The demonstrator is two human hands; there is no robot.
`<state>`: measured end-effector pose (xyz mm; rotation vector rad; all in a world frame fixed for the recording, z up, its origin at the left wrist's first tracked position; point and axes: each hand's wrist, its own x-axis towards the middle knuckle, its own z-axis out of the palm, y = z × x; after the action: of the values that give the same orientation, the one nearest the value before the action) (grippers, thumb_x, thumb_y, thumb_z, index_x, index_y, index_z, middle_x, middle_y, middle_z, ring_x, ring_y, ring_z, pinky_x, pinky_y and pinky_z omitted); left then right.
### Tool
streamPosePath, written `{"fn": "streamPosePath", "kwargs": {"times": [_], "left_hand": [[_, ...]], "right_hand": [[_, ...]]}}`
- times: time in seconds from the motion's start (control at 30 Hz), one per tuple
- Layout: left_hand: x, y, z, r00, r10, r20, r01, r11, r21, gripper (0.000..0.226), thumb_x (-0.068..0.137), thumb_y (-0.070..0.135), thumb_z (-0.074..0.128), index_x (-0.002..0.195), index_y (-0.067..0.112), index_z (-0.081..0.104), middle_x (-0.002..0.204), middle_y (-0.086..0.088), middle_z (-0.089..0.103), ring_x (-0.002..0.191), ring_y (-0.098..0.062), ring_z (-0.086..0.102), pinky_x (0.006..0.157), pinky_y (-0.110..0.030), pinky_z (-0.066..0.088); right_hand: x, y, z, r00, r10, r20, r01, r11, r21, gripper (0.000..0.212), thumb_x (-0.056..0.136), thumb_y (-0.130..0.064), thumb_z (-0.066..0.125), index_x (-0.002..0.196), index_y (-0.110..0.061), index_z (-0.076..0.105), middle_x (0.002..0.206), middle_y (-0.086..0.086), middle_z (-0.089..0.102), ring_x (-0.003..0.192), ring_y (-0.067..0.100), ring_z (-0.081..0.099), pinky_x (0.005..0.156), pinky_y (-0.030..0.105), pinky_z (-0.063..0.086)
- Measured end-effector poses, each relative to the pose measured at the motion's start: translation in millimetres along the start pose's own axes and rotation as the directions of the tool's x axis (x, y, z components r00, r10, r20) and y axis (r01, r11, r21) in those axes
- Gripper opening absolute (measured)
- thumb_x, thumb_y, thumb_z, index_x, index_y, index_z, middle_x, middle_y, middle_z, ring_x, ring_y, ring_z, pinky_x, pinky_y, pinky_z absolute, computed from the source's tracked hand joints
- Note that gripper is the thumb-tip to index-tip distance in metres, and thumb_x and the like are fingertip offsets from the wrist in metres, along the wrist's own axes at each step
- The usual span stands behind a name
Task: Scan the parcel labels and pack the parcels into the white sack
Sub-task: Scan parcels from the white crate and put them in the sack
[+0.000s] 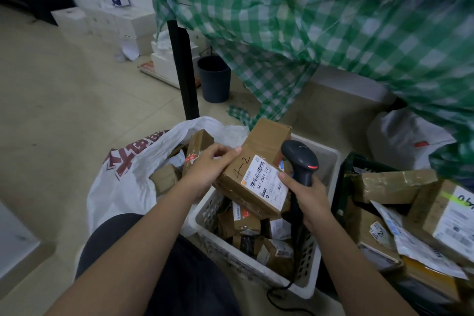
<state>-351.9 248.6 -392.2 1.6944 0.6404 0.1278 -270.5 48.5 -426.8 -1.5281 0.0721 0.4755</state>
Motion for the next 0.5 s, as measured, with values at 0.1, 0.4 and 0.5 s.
{"fn": "streamPosePath", "kwargs": {"times": [0.1,0.4,0.5], "left_hand": [[-8.9,-1.7,3.9,0.998,-0.06,0.028,0.059,0.998,0.008,0.047,0.092,0.058,0.045,0.121,0.024,0.058,0.114,0.008,0.062,0.098,-0.007,0.057,0.086,-0.026,0.04],[-2.6,-24.2,1.9,0.963,-0.186,0.194,0.208,0.973,-0.101,0.053,0.096,0.038,0.053,0.146,0.034,0.036,0.13,0.002,0.059,0.108,-0.013,0.059,0.099,-0.039,0.045],[9.8,-27.8,-2.7,0.985,-0.116,0.129,0.128,0.988,-0.083,0.046,0.092,0.032,0.062,0.135,0.027,0.049,0.117,-0.002,0.065,0.102,-0.018,0.065,0.091,-0.035,0.052]], "right_hand": [[2.8,6.7,6.3,0.999,0.024,-0.048,-0.022,0.999,0.033,0.025,0.077,-0.014,0.08,0.097,-0.012,0.064,0.093,0.009,0.073,0.088,0.024,0.071,0.084,0.043,0.056],[0.8,17.8,9.6,0.999,0.005,-0.049,-0.008,0.998,-0.054,0.019,0.082,-0.017,0.076,0.095,-0.012,0.064,0.092,0.009,0.069,0.084,0.02,0.066,0.07,0.028,0.053],[-4.6,9.7,-5.8,0.996,-0.083,-0.013,0.078,0.971,-0.226,0.013,0.084,-0.018,0.074,0.083,-0.015,0.061,0.079,0.007,0.063,0.07,0.016,0.06,0.064,0.026,0.049]]}}
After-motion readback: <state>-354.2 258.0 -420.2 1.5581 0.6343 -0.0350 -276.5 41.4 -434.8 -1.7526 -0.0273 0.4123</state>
